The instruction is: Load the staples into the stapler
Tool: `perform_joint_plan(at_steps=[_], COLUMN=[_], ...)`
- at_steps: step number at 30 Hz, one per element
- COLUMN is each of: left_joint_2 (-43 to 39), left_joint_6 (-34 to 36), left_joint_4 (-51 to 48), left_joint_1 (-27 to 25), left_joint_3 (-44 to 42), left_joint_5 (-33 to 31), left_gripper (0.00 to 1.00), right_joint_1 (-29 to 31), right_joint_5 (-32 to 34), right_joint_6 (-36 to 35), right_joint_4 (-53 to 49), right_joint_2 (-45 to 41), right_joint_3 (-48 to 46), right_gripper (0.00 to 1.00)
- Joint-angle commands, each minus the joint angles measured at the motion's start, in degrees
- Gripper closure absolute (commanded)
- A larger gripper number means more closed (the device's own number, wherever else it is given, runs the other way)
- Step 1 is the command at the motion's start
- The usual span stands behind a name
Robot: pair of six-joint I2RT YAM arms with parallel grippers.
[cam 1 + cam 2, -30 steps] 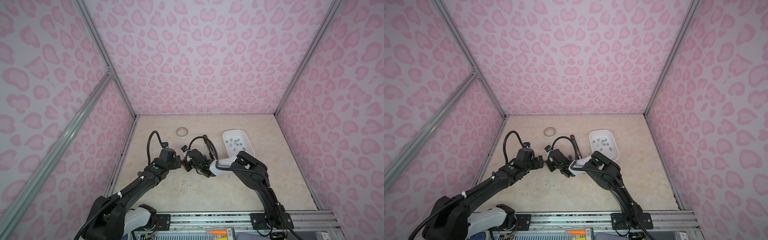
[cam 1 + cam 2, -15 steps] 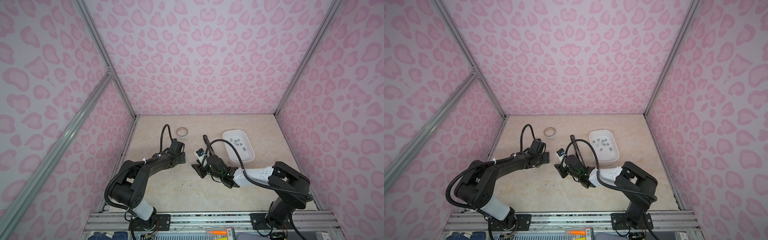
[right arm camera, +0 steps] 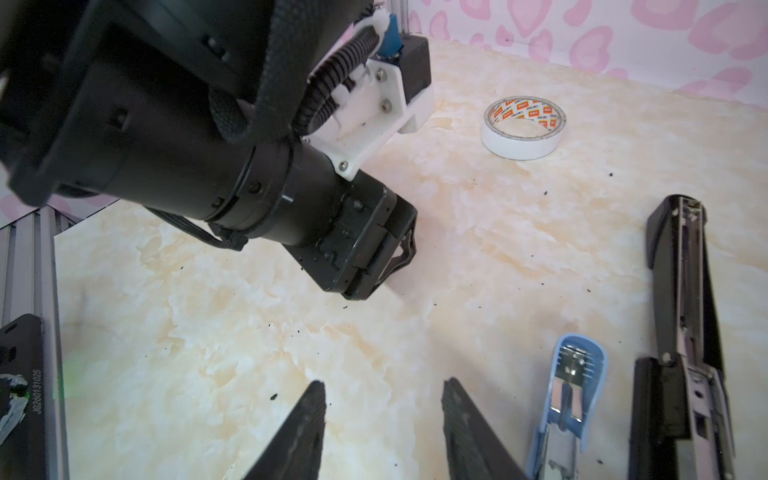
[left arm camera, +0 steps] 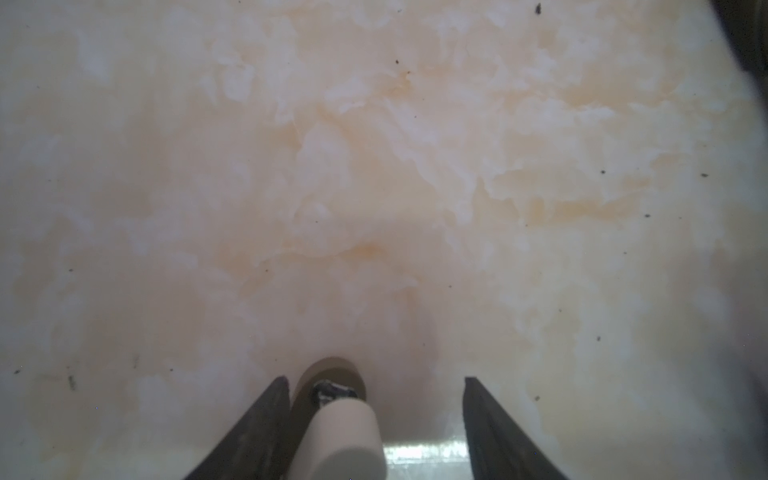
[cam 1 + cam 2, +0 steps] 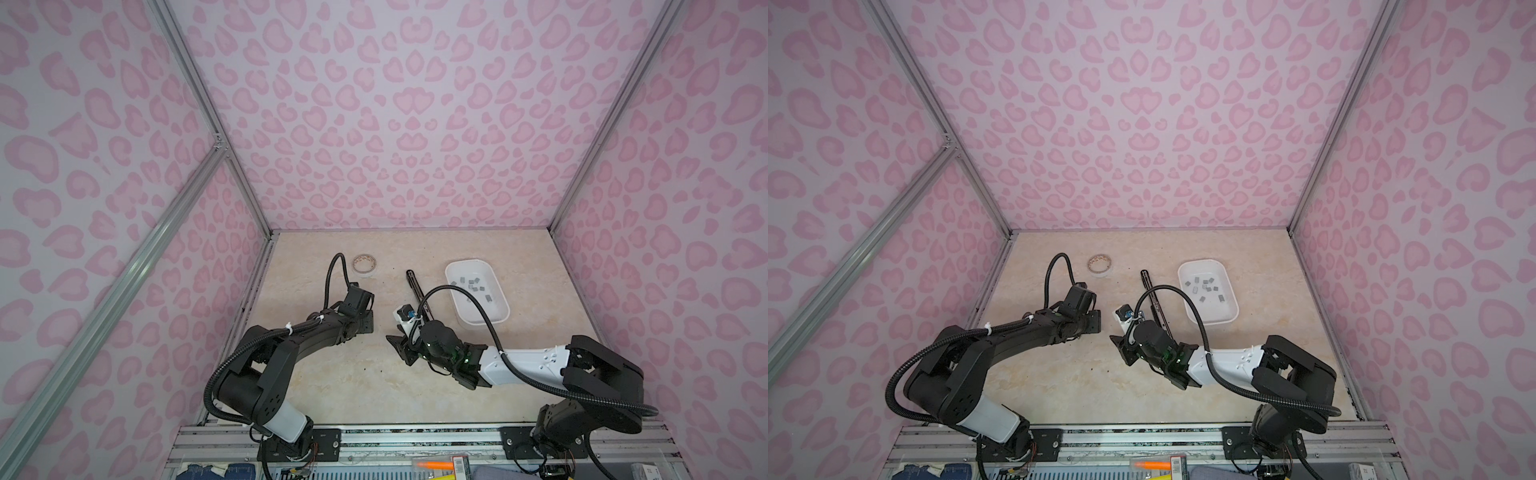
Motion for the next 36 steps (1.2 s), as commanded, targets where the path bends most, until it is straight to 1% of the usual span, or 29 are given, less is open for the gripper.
perform_joint_plan(at_steps=[1,4,11,14,23,31,36], left_joint_2=[0.0,-0.4,-1.1,-0.9,-2.0,-5.7,-5.2], left_joint_6=[-1.6,-1.8,-2.9,-3.2,-3.5,-4.0,-4.0], left_joint_4=[-1.0,-1.5,-1.6,-1.6,-1.7,-3.1,-3.6], left_joint_1=[0.0,-0.1,-0.3,-0.4,-0.9,-1.2,-1.3], left_joint_3=[-0.1,-0.2,-1.6,-1.8,-2.5,-3.5,-3.6], left_joint_5=[-3.0,-3.3,-3.4,-3.3,-4.0,-5.8,-5.9], left_gripper=[0.27,0.27,0.35,0.41,0.53,0.54,0.55], right_joint_1=[0.0,0.0,0.1,0.3,1.3,1.6,1.7], right_joint_5=[1.2,1.4,1.1,0.9,1.8,1.6,1.8], right_joint_6=[-1.1,-1.3,-0.7,-0.1,0.4,0.6,0.8], right_joint_4=[-0.1,-0.4,0.6,1.3,3.4,4.1,4.8], right_joint_2=[0.8,0.7,-1.9,-3.2,-4.2,-4.9,-5.1], right_joint_3=[0.5,0.2,-1.5,-2.7,-5.1,-6.0,-6.8], right_gripper=[0.53,0.53,0.52,0.52,0.52,0.52,0.52])
